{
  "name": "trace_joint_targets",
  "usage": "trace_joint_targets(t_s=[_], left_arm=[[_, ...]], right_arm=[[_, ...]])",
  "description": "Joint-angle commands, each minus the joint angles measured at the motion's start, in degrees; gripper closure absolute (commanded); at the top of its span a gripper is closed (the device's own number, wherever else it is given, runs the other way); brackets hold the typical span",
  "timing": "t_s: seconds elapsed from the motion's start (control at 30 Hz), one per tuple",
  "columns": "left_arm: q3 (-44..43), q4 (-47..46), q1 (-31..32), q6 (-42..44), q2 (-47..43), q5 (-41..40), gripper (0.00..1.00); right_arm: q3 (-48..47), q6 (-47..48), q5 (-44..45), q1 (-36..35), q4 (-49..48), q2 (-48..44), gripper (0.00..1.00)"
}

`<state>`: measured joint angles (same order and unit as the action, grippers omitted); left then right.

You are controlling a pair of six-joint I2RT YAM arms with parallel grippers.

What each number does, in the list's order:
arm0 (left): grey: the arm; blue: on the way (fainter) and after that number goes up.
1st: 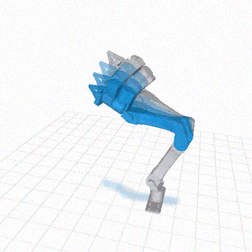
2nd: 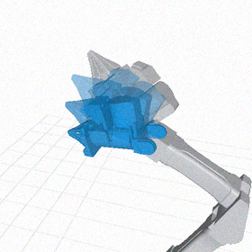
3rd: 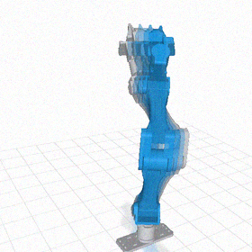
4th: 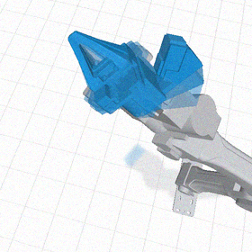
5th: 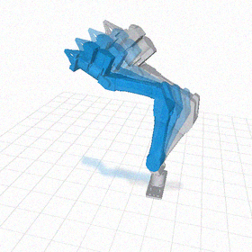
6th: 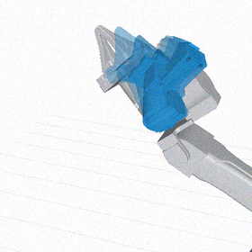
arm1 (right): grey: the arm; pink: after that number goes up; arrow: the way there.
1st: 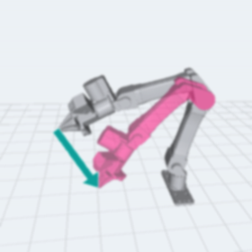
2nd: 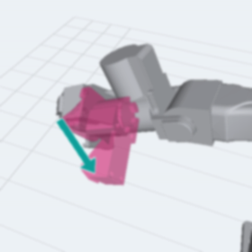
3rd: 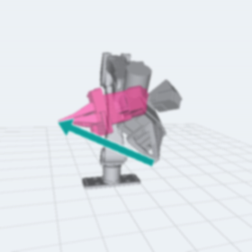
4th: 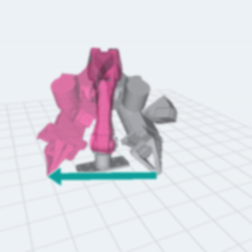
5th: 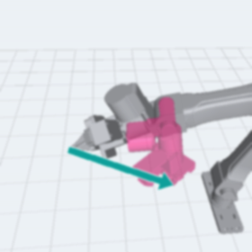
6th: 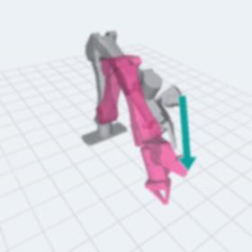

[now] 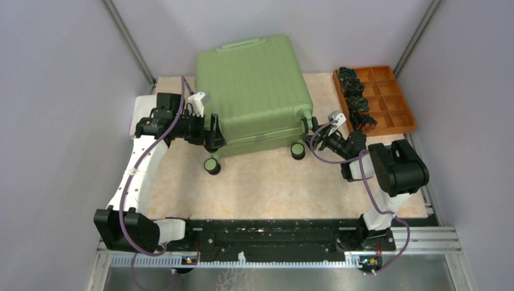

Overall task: Pack the luggage
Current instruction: Zip the luggage at the center of the board.

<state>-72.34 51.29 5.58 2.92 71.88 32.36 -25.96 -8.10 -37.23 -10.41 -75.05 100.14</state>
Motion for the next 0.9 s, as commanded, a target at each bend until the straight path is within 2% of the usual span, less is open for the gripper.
trace_joint_targets(t_s=[0.0,0.17,0.33,0.37,0.4,0.5,0.53,0.57,0.63,0.8,0.87], left_arm=[[-3.4,-1.4,0.4,0.3,-1.7,-0.6,0.02],[-1.9,-1.2,0.5,-0.4,-0.8,-0.3,0.02],[0.2,-4.1,1.1,-1.4,-0.7,0.3,0.02],[0.4,-4.2,1.1,-1.2,-0.6,0.1,0.1],[0.4,-4.1,1.1,-0.8,-0.4,0.0,0.23],[-0.1,-5.0,1.1,0.0,-1.3,-1.8,0.74],[-0.8,-5.3,1.1,-0.2,-1.6,-3.4,0.88],[-1.6,-5.3,1.1,-0.1,-1.8,-4.7,0.96],[-4.0,-4.3,1.1,0.7,-1.6,-6.4,1.0],[-7.3,-3.9,1.1,1.4,-2.2,-7.5,0.99],[-8.1,-4.1,1.1,1.4,-2.4,-7.2,0.99]], right_arm=[[-2.0,-2.8,-3.1,0.4,-9.5,2.2,0.39],[-2.4,-4.3,-3.5,0.6,-11.7,3.3,0.45],[-3.6,-5.4,-4.9,0.7,-12.3,4.6,0.56],[-3.8,-5.6,-5.3,0.7,-12.3,4.8,0.59],[-4.0,-5.8,-5.6,0.7,-12.4,4.9,0.61],[-4.0,-6.0,-6.3,0.8,-12.7,5.1,0.7],[-4.0,-6.2,-6.3,0.9,-12.6,5.0,0.73],[-3.9,-6.3,-6.4,1.0,-12.8,5.0,0.75],[-3.7,-6.4,-6.4,1.0,-12.9,4.7,0.81],[-1.7,-6.2,-4.8,1.6,-13.1,3.0,0.98],[-1.2,-5.9,-4.2,1.7,-12.5,2.3,1.0]])
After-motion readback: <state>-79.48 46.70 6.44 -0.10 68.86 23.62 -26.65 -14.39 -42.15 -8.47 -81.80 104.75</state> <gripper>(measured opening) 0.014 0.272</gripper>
